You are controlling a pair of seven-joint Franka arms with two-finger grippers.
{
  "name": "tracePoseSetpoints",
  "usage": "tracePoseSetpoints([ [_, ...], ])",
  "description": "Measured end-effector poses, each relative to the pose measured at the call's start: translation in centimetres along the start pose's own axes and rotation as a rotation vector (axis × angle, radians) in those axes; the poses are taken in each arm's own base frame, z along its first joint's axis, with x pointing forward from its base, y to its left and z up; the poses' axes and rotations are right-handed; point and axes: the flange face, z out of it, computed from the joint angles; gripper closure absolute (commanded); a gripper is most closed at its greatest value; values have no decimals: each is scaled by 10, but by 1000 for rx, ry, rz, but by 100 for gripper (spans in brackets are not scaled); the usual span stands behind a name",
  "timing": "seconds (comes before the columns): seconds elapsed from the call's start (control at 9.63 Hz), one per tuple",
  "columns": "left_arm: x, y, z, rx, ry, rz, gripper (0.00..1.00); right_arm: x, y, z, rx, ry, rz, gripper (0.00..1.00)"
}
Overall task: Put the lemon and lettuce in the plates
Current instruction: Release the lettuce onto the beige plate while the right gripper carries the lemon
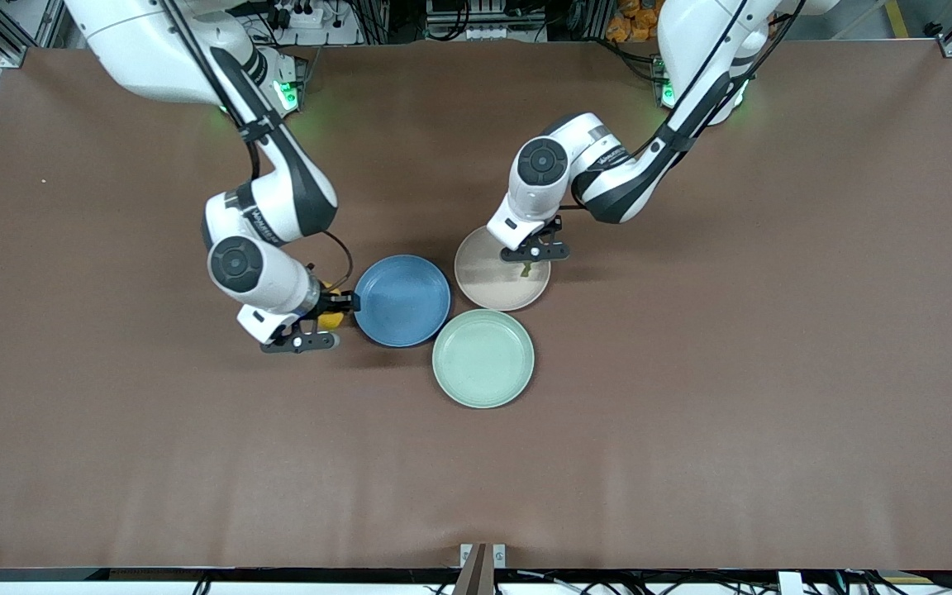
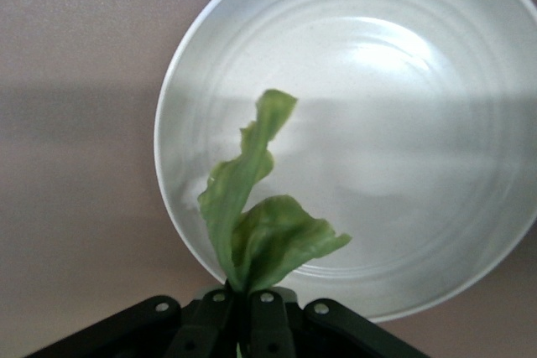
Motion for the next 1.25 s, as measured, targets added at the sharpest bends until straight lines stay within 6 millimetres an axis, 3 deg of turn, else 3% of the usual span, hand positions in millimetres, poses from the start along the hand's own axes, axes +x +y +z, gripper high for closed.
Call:
tracePoseSetpoints([
  [0.1,3,2,2,-1,1,-5,100,-5,-16,-1,-1,5,22,82],
  [0.21,7,4,2,-7,3,-9,1,-9,-31,-3,0,13,37,82],
  [0.42,12,6,2,-11,8,-27,0,-15,-56,-3,11,41,65,82],
  [0.73,30,1,-8,-13,44,-48,0,-21,-78,23,20,55,77,82],
  [1.25,98,-21,-66,10,105,-129,0,-23,-95,76,31,74,91,82],
])
